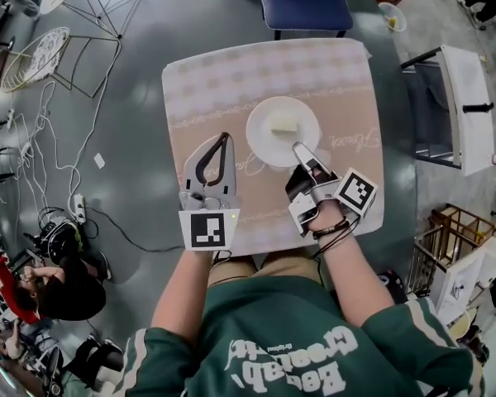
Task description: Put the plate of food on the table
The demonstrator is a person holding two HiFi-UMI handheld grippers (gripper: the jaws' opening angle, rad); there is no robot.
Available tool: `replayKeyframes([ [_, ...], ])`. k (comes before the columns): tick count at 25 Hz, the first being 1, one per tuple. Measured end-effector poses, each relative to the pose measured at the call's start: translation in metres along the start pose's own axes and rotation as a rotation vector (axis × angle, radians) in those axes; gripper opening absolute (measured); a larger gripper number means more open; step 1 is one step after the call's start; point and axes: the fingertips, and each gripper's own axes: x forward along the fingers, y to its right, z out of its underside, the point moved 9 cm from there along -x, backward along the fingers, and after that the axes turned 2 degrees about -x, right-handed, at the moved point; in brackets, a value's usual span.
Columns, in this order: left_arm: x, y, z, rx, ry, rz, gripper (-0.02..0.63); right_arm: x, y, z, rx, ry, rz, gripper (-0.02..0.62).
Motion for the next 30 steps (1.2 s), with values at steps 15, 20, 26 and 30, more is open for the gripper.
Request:
replayKeyframes([
  [15, 0.065, -0.030, 0.054, -0.009, -0.042, 0.081, 0.009, 0.056, 0.048, -0.006, 0.036, 0.055, 0.124, 0.031],
  [20, 0.082, -0.034, 0.072, -0.035, -0.076, 0.101, 0.009, 0.064, 0.057, -0.009, 0.037, 0.066, 0.163, 0.031],
  [26, 0.086, -0.048, 0.083, -0.004, -0.063, 0.128, 0.009, 0.082, 0.066, 0.004, 0.034, 0.060, 0.206, 0.031],
  [30, 0.088, -0.042, 0.085, 0.022, -0.053, 0.140, 0.009, 0.080, 0.070, 0.000, 0.030, 0.065, 0.218, 0.029],
])
